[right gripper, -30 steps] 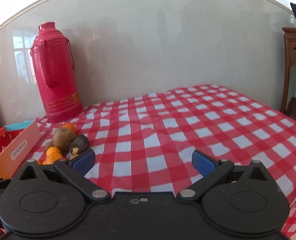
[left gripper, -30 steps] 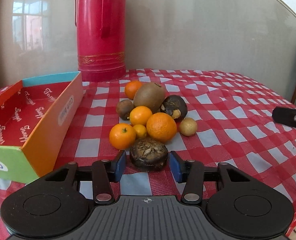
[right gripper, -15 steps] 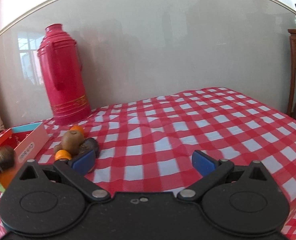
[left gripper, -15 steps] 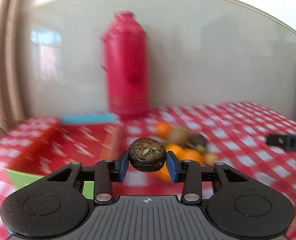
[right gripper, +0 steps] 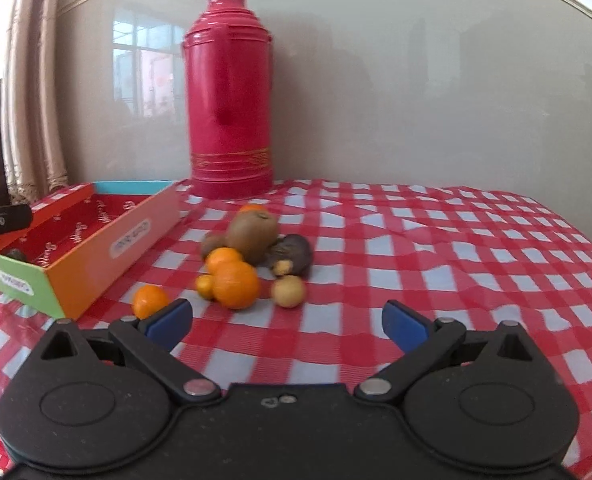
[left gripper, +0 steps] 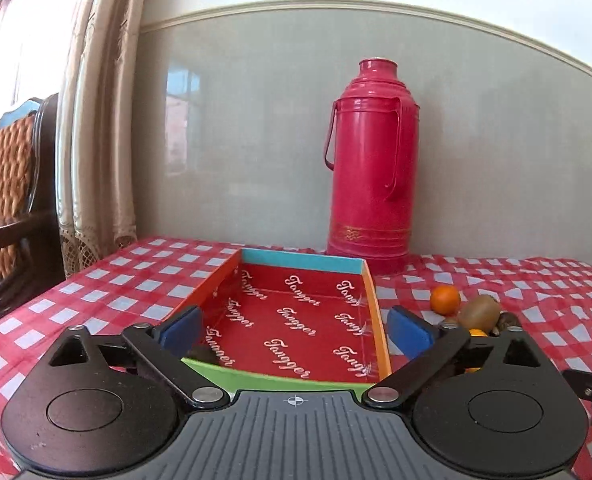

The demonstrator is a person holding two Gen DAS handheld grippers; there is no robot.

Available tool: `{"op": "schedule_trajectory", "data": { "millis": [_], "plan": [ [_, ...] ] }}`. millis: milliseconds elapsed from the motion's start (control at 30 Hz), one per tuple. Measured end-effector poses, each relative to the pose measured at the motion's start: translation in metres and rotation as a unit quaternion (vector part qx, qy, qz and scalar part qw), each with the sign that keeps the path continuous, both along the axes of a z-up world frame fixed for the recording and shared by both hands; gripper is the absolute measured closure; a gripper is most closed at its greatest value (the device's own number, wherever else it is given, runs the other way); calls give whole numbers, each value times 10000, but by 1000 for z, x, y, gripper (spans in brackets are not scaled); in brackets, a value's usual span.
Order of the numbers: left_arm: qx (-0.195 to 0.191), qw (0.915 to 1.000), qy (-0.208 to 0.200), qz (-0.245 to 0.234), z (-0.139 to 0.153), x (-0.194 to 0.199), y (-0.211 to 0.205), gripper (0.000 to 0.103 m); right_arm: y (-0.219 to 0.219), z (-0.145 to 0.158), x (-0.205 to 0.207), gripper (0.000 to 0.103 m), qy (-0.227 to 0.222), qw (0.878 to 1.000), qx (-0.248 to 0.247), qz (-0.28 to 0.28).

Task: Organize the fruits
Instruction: 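Carry the mangosteen with the left gripper into the box and release, then grasp the small tangerine with the right gripper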

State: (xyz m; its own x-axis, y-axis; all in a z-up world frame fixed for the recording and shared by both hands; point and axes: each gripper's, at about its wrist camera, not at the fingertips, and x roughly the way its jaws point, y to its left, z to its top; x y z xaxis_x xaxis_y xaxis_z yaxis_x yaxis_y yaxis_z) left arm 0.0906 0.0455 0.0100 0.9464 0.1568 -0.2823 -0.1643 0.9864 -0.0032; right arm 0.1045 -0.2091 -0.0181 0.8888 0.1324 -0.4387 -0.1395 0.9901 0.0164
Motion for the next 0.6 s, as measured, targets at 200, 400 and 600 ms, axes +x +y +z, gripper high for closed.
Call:
{"op": "schedule_trajectory", "data": {
  "millis": [200, 400, 600],
  "plan": [
    [156, 9998, 113, 63, -2, -13, 15, 0, 35, -3, 1, 15, 89, 9988, -198, 449],
    [162, 9994, 209, 215, -6, -22, 41, 0, 68, -5, 8, 31, 176, 9960, -435, 762],
    [152, 9986, 278, 421, -10, -30, 69, 0, 86, -8, 23, 47, 262, 9962, -454, 692]
  ]
}}
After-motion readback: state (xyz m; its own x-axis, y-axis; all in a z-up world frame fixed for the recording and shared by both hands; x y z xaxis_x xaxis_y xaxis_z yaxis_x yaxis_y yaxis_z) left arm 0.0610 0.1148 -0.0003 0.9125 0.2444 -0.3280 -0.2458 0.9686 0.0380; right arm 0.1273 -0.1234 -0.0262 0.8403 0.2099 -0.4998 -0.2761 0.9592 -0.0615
